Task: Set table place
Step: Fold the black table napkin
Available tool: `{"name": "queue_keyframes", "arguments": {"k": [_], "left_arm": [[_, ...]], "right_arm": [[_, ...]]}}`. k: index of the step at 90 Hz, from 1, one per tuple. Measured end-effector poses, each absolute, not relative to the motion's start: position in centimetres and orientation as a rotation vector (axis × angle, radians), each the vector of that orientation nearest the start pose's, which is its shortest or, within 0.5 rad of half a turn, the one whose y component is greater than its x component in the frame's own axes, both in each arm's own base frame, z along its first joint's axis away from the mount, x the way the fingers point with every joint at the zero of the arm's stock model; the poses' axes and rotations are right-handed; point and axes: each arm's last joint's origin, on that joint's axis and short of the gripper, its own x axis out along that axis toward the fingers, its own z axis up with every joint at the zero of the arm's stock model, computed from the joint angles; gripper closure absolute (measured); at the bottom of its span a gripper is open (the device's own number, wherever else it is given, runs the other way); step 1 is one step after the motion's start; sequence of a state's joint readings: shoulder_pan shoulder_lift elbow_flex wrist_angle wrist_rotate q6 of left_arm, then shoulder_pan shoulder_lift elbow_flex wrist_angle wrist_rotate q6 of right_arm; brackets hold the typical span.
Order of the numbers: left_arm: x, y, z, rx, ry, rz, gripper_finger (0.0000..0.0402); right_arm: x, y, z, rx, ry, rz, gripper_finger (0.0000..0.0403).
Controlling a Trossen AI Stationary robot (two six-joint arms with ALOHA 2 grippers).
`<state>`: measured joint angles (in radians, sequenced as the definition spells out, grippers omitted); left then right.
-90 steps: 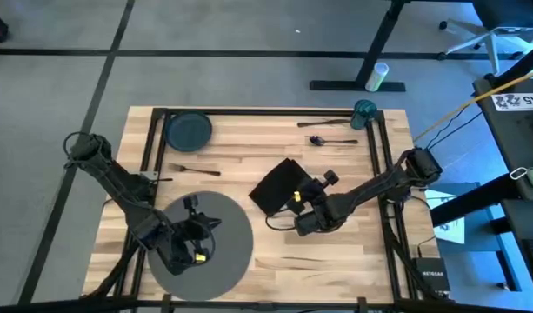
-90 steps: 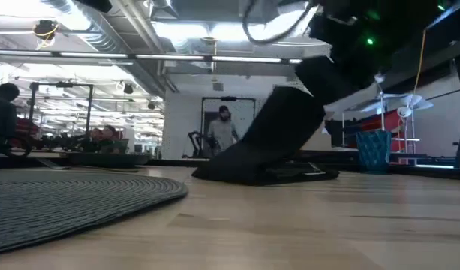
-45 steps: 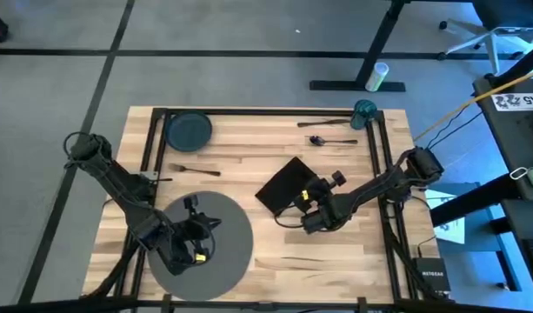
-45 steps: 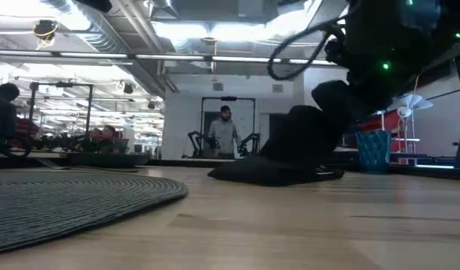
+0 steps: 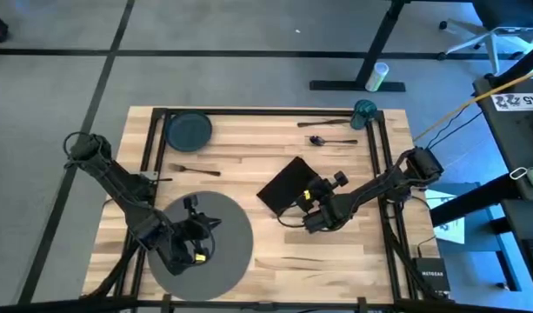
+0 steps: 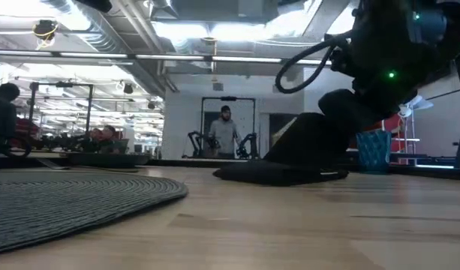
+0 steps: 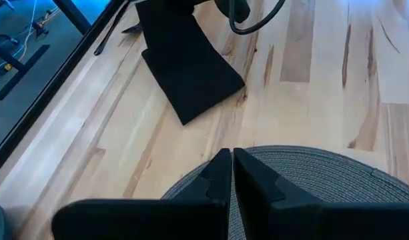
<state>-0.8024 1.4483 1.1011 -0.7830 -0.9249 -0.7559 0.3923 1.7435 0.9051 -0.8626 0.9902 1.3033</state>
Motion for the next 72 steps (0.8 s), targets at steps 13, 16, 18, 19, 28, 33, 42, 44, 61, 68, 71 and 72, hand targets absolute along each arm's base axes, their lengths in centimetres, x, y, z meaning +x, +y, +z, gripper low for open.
{"name": "queue_keyframes", "arguments": {"k": [13,16,18,19,28,33,42,44,61,68,71,72], "left_arm": [[20.77,-18.16,26.15,0.137,0.622,0.361,0.0402],[20.77,-18.16,26.15,0.135,0.622,0.362,0.0402],[20.76,-18.16,26.16,0.135,0.622,0.362,0.0402],[20.76,-18.16,26.15,0.135,0.622,0.362,0.0402],[20.76,-18.16,26.15,0.134,0.622,0.362,0.0402],[20.76,-18.16,26.16,0.134,0.622,0.362,0.0402],[20.77,-18.16,26.15,0.135,0.622,0.362,0.0402],[20.77,-18.16,26.15,0.135,0.622,0.362,0.0402],[20.76,-18.15,26.14,0.134,0.622,0.362,0.0402],[20.76,-18.16,26.15,0.134,0.622,0.362,0.0402],[20.76,-18.16,26.15,0.134,0.622,0.362,0.0402],[20.76,-18.16,26.15,0.134,0.622,0.362,0.0402]], "right_arm": [[25.27,7.63,13.82,0.017,0.751,-1.093,0.0403],[25.27,7.62,13.82,0.019,0.753,-1.094,0.0403],[25.29,7.57,13.82,0.02,0.753,-1.095,0.0403],[25.3,7.51,13.81,0.021,0.754,-1.098,0.0403],[25.37,7.29,13.82,0.024,0.752,-1.106,0.0402],[25.41,7.19,13.82,0.026,0.752,-1.11,0.04],[25.43,7.13,13.82,0.027,0.753,-1.112,0.039],[25.43,7.13,13.82,0.027,0.753,-1.112,0.0387],[25.43,7.14,13.83,0.025,0.751,-1.112,0.0339],[25.43,7.14,13.83,0.026,0.75,-1.112,0.0315],[25.43,7.14,13.83,0.026,0.75,-1.112,0.0306],[25.43,7.14,13.83,0.026,0.75,-1.112,0.0303]]}}
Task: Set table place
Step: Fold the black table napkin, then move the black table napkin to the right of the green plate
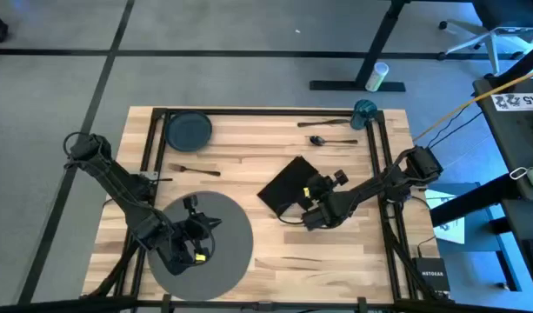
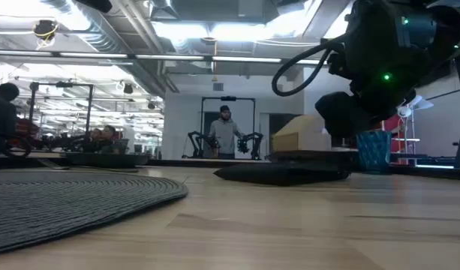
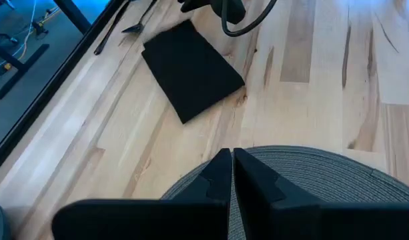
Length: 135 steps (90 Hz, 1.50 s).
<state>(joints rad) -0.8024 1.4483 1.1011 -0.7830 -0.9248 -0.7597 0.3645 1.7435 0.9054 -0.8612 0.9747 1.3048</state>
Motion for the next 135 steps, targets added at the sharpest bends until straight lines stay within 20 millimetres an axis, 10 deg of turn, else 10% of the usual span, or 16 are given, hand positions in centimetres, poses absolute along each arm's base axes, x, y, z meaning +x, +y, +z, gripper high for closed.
{"name": "queue_keyframes", "arguments": {"k": [37,72,92,135], "left_arm": [[20.8,-18.2,26.1,0.134,0.622,0.362,0.0402],[22.3,-15.8,25.9,0.112,0.682,0.442,0.0402],[23.2,-13.5,25.6,0.117,0.761,0.511,0.0402],[25.0,-11.2,25.6,0.124,0.856,0.463,0.0402]], "right_arm": [[26.2,7.5,14.7,-0.024,0.775,-1.073,0.026],[30.1,9.7,22.1,-0.393,1.025,-0.712,0.0287],[28.7,12.0,24.7,-0.524,1.129,-0.601,0.0392],[24.8,16.2,28.1,-0.641,1.152,-0.22,0.0402]]}}
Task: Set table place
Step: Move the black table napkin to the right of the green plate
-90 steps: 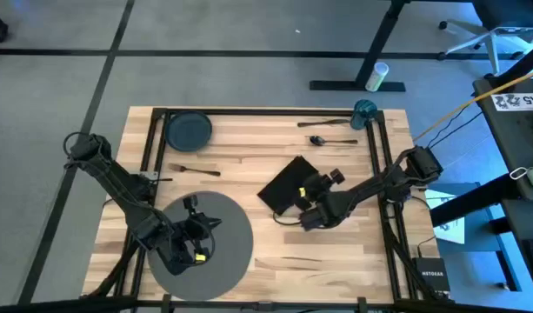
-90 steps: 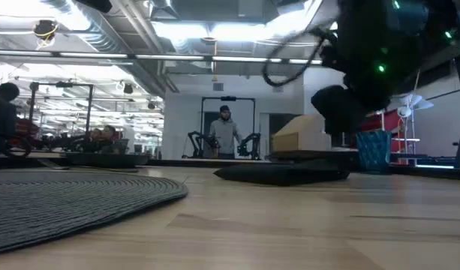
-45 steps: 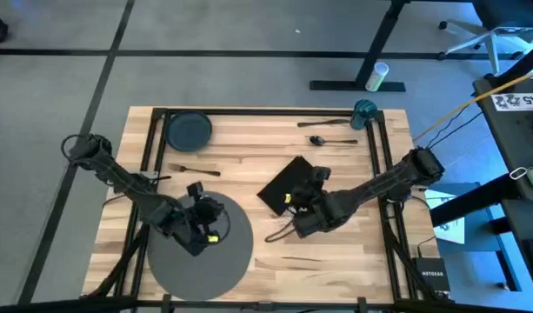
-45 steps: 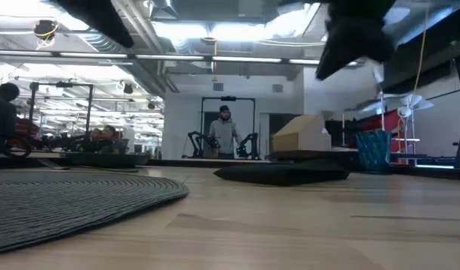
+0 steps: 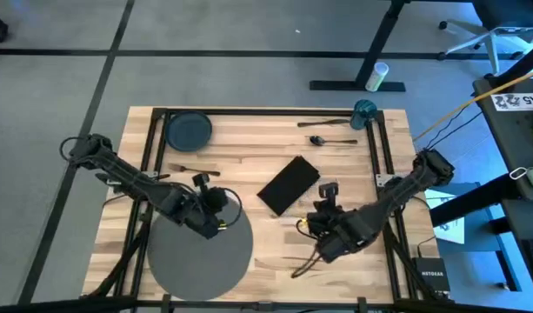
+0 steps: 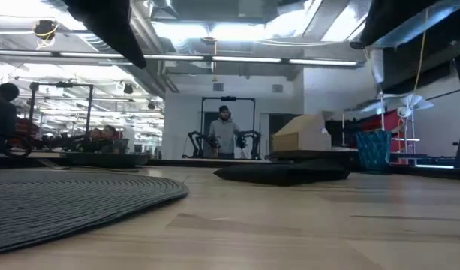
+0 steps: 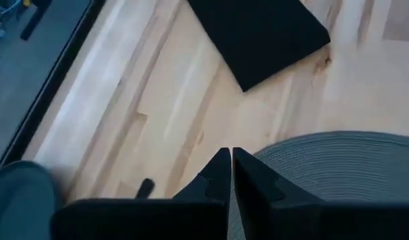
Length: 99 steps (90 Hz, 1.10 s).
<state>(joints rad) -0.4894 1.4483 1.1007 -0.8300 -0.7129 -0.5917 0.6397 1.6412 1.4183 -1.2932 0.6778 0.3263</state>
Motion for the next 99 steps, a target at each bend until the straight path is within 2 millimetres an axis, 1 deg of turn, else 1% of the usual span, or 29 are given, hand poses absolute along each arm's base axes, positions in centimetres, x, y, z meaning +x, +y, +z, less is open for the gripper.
{"name": "queue_keyframes", "arguments": {"k": [13,19,29,39,50,63,72,80,88,99], "left_arm": [[25.7,-11.1,25.8,0.132,0.836,0.409,0.0402],[25.9,-10.9,25.9,0.143,0.83,0.402,0.0402],[26.2,-10.7,25.9,0.149,0.833,0.376,0.0402],[26.6,-10.7,26.1,0.147,0.811,0.338,0.0402],[27.3,-10.7,26.5,0.151,0.768,0.311,0.0402],[28.4,-10.0,26.9,0.119,0.729,0.212,0.0402],[29.2,-9.1,27.2,0.1,0.71,0.154,0.0402],[29.7,-7.5,27.2,0.081,0.721,0.157,0.0402],[30.2,-5.7,26.8,0.051,0.751,0.201,0.0402],[31.4,-3.4,25.4,0.0,0.808,0.211,0.0402]], "right_arm": [[23.7,15.9,30.0,-0.625,1.03,-0.031,0.0403],[23.0,15.5,30.2,-0.612,0.993,0.04,0.0403],[21.8,14.3,30.2,-0.582,0.912,0.091,0.0403],[20.5,13.3,29.2,-0.531,0.825,0.132,0.0403],[19.2,12.4,28.0,-0.485,0.69,0.165,0.0403],[17.8,11.4,26.6,-0.432,0.538,0.176,0.0403],[17.1,10.8,25.9,-0.426,0.437,0.174,0.0403],[16.5,10.2,25.4,-0.433,0.373,0.154,0.0403],[16.2,9.4,24.8,-0.43,0.341,0.133,0.0403],[16.1,8.3,23.7,-0.437,0.342,0.113,0.0403]]}}
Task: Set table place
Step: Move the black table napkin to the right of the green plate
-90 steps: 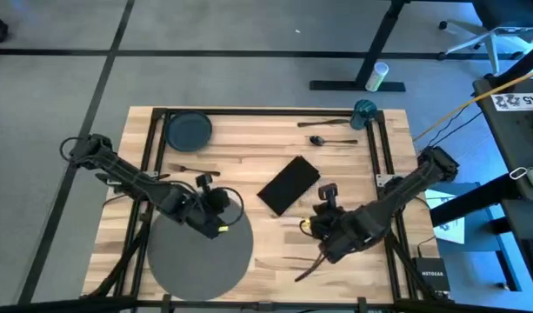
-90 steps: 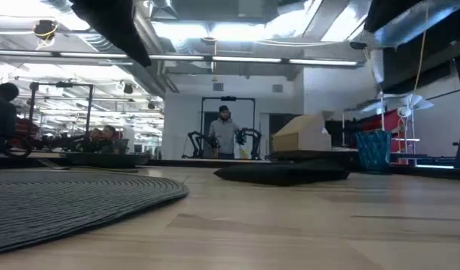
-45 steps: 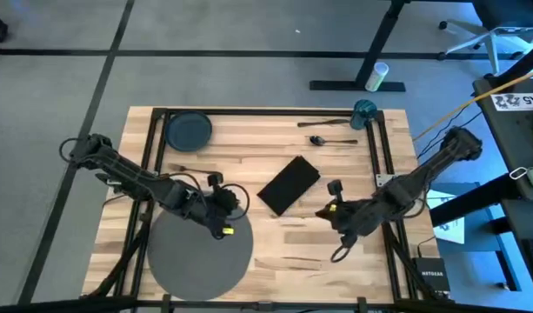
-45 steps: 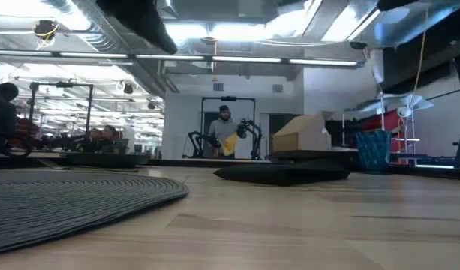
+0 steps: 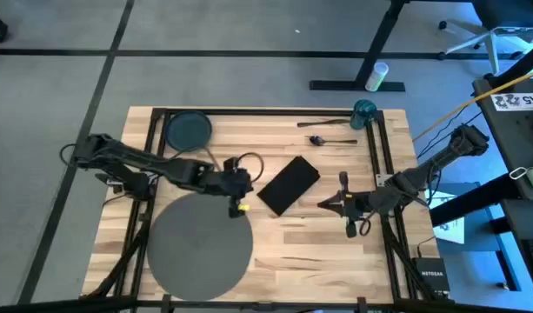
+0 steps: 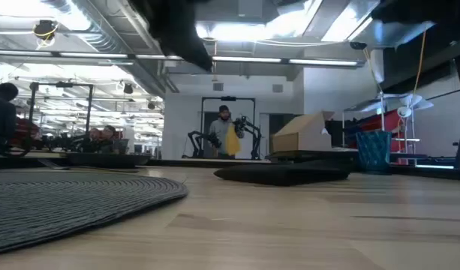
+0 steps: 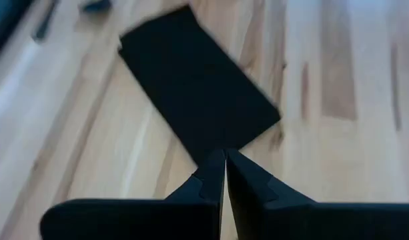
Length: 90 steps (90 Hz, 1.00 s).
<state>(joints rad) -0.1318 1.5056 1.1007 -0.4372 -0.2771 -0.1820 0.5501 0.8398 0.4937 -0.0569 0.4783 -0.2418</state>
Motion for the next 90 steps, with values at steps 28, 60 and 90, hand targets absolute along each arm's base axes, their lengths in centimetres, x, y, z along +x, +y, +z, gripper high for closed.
{"name": "queue_keyframes", "arguments": {"k": [28,60,90], "left_arm": [[34.7,1.8,19.3,-0.12,0.958,0.184,0.0402],[35.3,4.0,15.4,-0.134,1.069,0.283,0.0402],[36.7,2.5,12.8,-0.146,1.052,0.25,0.0401]], "right_arm": [[17.3,5.9,23.7,-0.489,0.176,0.179,0.0403],[18.0,3.1,23.4,-0.474,0.224,0.082,0.0403],[18.1,2.4,23.4,-0.469,0.234,0.05,0.0403]]}}
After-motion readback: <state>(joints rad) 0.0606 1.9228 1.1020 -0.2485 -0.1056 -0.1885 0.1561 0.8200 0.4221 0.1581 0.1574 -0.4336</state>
